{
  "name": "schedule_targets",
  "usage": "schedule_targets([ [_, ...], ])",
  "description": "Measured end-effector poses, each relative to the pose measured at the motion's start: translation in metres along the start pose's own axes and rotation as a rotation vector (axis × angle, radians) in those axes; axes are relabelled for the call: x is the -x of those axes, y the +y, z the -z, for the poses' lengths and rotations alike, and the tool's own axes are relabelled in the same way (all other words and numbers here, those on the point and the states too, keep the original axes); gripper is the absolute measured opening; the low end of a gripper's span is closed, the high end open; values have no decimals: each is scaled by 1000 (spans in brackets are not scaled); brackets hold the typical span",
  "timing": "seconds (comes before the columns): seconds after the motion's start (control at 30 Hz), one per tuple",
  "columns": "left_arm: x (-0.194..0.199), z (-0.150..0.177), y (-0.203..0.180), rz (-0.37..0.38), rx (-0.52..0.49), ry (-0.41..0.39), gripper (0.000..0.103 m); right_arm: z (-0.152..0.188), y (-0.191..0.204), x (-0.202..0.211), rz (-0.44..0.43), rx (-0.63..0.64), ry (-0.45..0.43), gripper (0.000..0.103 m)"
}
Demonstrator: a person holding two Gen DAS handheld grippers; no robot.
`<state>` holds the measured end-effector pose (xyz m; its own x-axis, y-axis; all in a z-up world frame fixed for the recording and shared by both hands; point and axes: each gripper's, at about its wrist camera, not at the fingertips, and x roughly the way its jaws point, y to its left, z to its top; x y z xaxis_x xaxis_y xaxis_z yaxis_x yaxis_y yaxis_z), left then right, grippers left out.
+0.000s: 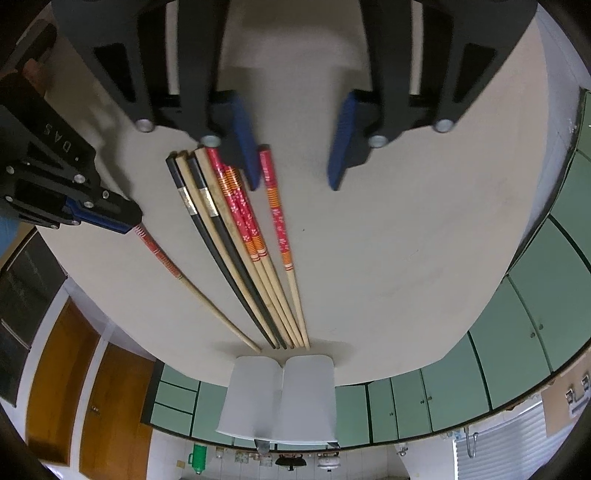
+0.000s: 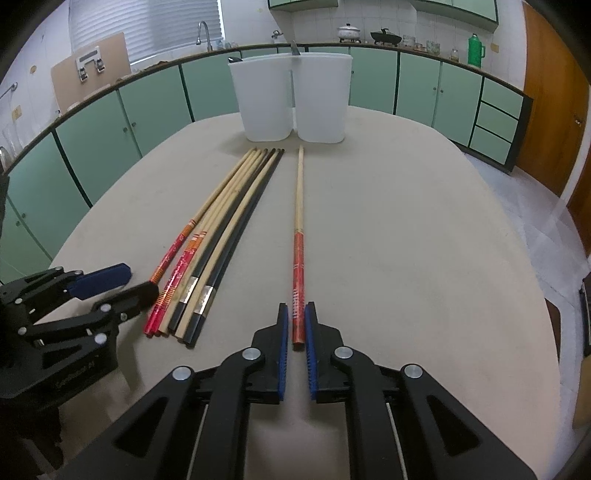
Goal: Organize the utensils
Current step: 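Grasp a red-patterned chopstick with the right tool while the left tool grasps another, then lift both chopsticks and drop them upright into the white holder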
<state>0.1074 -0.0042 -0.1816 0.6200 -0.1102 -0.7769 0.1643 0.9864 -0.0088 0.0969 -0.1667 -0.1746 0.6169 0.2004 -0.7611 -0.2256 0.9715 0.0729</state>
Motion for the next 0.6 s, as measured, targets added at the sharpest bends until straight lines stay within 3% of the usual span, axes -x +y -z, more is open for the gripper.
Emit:
schedule_targets([
  [0.07,0,-1,-1,7,2,-1,13,0,0,0,-3,-1,-1,7],
  [0.13,-1,-1,-1,13,15,0,6,0,-2,0,-10,-11,-2,6],
  [0.37,6,-2,2,6,36,-18,5,-1,-6,9,-25,-27,-37,6],
  [0.6,38,-14,7,-24,13,-109,5,-10,-6,29,-24,-2,-98,6],
])
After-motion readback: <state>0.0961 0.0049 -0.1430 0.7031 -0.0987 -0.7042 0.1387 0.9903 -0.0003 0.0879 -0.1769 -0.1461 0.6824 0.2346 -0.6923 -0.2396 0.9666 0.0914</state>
